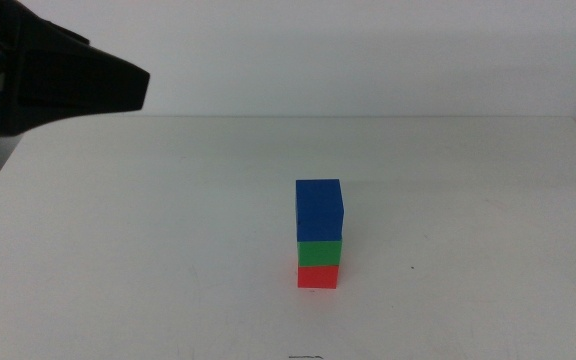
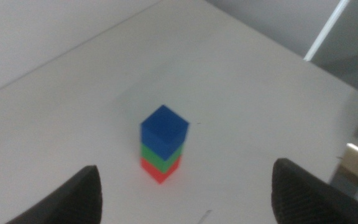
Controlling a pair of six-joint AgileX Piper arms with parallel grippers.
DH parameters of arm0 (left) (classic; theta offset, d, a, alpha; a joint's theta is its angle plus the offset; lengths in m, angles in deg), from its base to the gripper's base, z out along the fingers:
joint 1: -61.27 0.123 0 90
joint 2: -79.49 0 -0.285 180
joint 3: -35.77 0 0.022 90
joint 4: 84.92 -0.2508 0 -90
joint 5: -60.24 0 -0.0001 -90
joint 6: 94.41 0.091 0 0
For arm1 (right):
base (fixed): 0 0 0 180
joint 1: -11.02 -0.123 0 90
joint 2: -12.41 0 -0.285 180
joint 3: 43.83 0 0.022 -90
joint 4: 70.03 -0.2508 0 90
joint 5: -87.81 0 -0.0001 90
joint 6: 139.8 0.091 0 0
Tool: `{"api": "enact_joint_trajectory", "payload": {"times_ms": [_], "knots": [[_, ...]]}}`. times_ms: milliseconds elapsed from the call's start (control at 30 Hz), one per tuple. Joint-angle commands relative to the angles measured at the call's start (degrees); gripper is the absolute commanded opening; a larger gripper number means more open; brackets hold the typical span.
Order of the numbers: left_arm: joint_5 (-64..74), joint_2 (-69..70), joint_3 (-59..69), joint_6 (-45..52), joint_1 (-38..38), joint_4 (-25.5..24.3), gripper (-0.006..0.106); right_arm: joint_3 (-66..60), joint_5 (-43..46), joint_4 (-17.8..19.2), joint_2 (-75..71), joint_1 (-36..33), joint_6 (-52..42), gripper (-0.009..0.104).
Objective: Stack red cubes first, then green, then blue cubes in a specific spot.
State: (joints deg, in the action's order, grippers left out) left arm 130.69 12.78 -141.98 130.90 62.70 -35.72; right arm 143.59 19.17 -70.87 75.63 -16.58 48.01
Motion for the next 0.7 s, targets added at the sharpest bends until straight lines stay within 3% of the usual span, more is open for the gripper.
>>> {"api": "enact_joint_trajectory", "payload": {"times_ms": [0,100,167,367,467,567,667], "knots": [[-5.16,0.52,-1.22,-0.02,-0.12,0.64,0.093,1.26,3.64,0.25,-0.35,0.57,-0.65,0.076],[-14.88,1.02,-0.68,-2.0,-0.12,-5.59,0.093,1.26,3.64,0.25,-0.35,0.57,-0.65,0.076],[-20.96,2.1,-0.68,-8.52,-0.51,-12.04,0.093,1.26,3.64,0.25,-0.35,0.57,-0.65,0.076],[-32.63,5.27,-0.68,-35.13,-0.95,-41.3,0.093,1.26,3.64,0.25,-0.35,0.57,-0.65,0.076],[-33.95,5.33,-0.68,-46.42,-0.95,-51.66,0.093,1.26,3.64,0.25,-0.35,0.57,-0.65,0.076],[-34.34,5.33,-0.68,-53.84,-0.87,-59.41,0.093,1.26,3.64,0.25,-0.35,0.57,-0.65,0.076],[-34.34,5.27,-0.68,-56.27,-0.87,-61.57,0.093,1.26,3.64,0.25,-0.35,0.57,-0.65,0.076]]}}
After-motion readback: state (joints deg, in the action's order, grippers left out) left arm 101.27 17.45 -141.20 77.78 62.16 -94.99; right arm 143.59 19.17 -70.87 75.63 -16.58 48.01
